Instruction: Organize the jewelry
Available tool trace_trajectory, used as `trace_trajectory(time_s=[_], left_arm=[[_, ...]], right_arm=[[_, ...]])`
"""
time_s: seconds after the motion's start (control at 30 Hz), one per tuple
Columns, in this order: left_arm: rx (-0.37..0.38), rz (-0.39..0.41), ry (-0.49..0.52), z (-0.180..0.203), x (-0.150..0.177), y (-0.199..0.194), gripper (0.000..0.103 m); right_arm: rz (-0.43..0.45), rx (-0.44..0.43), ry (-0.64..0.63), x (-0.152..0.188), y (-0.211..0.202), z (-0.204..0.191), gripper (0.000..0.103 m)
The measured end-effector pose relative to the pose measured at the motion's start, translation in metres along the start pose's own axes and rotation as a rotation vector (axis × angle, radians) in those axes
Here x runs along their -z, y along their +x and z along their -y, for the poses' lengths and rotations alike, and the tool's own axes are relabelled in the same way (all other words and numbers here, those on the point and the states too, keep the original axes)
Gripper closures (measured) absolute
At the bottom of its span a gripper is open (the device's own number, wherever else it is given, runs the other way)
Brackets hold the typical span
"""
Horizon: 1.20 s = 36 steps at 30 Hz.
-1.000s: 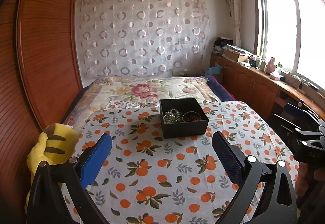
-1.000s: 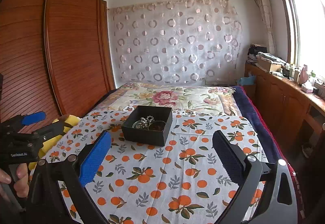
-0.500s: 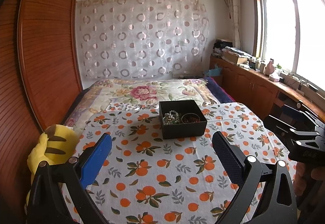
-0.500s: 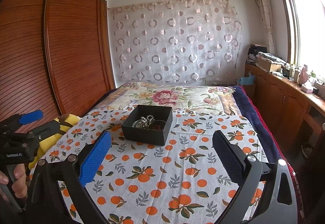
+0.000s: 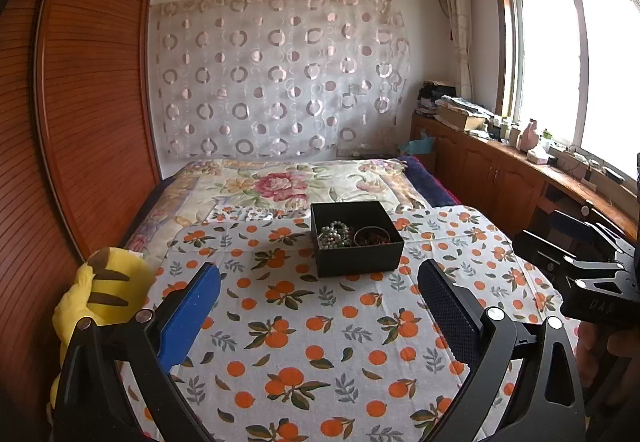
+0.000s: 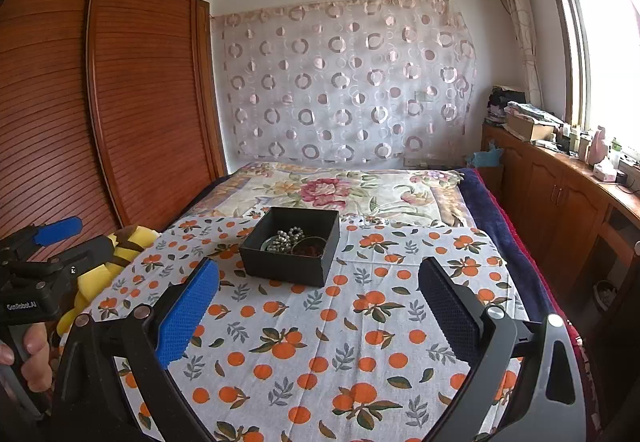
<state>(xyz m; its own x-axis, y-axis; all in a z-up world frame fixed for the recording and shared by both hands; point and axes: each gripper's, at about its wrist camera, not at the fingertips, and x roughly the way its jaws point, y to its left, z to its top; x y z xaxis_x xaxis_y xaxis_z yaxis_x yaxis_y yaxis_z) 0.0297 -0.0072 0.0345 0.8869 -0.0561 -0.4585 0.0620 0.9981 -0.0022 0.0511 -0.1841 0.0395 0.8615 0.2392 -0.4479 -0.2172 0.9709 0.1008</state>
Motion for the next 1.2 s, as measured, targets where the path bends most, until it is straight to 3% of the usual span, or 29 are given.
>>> trace_trajectory(time_s=[1.2], left_arm=[[0.000,0.002,-0.007,0.0008,0.0007,-0.0007,0.008]], right_arm=[[0.001,0.000,0.001,-0.0005,-0.0012,-0.0017,0.002]])
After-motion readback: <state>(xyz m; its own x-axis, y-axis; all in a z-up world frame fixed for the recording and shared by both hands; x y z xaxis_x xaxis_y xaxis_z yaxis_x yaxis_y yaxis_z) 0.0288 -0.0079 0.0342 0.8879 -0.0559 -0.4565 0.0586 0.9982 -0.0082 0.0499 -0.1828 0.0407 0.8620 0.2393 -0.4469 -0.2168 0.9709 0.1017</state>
